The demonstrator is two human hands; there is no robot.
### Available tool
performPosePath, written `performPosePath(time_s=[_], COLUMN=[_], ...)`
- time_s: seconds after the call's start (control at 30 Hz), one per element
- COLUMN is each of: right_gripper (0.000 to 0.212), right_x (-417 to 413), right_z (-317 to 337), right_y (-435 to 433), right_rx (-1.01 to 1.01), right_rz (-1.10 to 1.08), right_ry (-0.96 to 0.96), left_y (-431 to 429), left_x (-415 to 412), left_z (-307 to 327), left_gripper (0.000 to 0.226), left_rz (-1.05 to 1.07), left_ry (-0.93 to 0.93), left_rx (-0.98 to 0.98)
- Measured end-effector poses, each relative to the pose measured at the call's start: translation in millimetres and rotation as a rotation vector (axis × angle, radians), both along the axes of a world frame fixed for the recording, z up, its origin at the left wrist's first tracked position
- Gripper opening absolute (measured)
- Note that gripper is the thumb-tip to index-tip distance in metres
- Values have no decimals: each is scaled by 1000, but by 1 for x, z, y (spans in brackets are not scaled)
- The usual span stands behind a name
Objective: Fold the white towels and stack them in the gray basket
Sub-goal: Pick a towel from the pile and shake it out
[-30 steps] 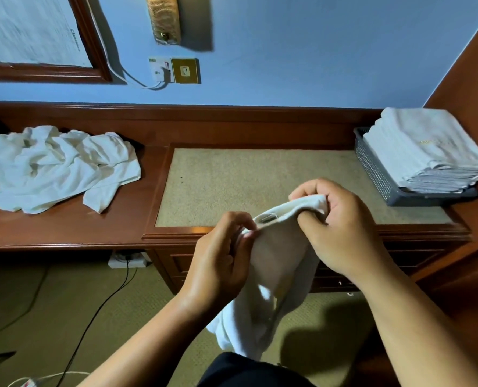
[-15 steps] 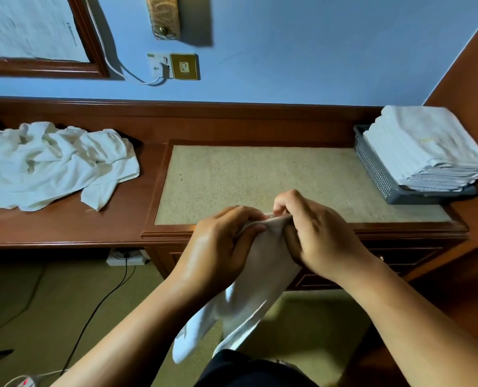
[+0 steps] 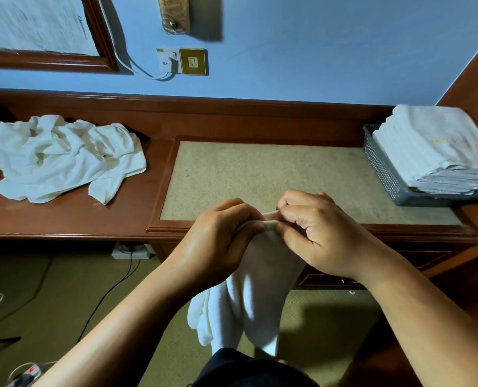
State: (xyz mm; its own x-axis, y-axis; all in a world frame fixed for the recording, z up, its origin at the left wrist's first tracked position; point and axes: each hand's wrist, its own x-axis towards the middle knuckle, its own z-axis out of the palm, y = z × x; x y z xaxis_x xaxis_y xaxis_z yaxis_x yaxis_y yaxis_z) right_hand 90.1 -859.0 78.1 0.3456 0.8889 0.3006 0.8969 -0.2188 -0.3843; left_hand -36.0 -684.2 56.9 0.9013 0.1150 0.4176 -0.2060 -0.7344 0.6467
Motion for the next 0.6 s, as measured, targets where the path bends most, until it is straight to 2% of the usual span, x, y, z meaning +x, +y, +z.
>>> performPosePath(time_s=[0.1, 0.23, 0.4, 0.5, 0.6], right_gripper=[6, 23, 12, 16, 14], right_x=[-6, -15, -5, 3, 11], right_z=[1, 0, -11, -5, 0], right_y=[2, 4, 8, 2, 4], right_rx=[20, 6, 30, 63, 56], right_rz=[-98, -241, -290, -268, -166], right_ry=[-33, -108, -253, -349, -409], left_y=[-4, -12, -14, -11, -2], left_x=[3, 9, 16, 20, 24], left_z=[-1, -2, -2, -9, -37], left_gripper=[7, 6, 6, 8, 14], left_rz=[2, -2, 18, -25, -93], left_ry=[-9, -30, -69, -46, 66], left_rx=[-28, -36, -81, -64, -43])
